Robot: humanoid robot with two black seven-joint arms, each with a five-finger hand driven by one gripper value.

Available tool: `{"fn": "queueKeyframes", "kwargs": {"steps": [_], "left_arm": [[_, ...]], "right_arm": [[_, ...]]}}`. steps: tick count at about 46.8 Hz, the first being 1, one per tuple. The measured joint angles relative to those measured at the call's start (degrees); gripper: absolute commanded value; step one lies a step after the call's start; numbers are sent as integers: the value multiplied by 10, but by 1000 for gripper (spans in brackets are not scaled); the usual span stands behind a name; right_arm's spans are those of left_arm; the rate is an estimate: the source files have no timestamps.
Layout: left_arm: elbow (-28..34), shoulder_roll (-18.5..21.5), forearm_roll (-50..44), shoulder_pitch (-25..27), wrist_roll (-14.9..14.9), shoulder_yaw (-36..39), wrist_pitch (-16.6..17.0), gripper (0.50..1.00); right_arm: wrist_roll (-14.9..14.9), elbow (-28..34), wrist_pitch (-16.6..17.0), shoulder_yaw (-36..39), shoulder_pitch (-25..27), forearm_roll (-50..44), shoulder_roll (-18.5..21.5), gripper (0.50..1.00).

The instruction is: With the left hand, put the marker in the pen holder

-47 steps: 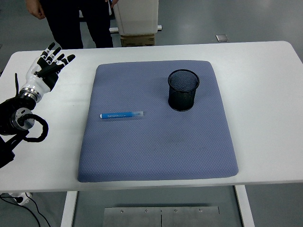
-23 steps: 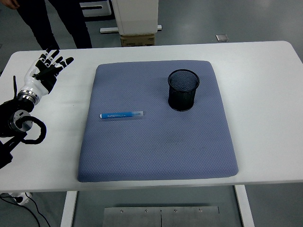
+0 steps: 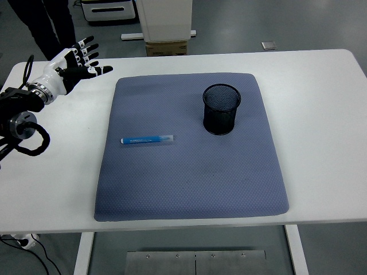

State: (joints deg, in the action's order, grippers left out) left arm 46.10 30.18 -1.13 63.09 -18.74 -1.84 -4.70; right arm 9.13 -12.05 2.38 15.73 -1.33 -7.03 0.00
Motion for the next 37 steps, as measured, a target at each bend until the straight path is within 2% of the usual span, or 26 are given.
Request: {"fn": "queueKeyframes", "kwargs": {"steps": [9,12,18,21,28,37], "left_arm": [[36,-1,8,99,-2,160,-1,1000],[66,-7,26,155,-9,246,-1,1000],[97,-38,65,221,-33,268,-2,1000],[100,-51,94,234,-37,289,-11,1000],[101,-54,177,247,-37,367,-64,1000],[100,-74,236,270,-27,423,-70,1000]], "right_arm": [[0,0,0,0,0,0,0,1000],[0,0,0,0,0,0,0,1000],[0,0,0,0,1,0,0,1000],[0,0,0,0,1,0,0,1000],[0,0,0,0,0,0,0,1000],[0,0,0,0,0,0,0,1000]]}}
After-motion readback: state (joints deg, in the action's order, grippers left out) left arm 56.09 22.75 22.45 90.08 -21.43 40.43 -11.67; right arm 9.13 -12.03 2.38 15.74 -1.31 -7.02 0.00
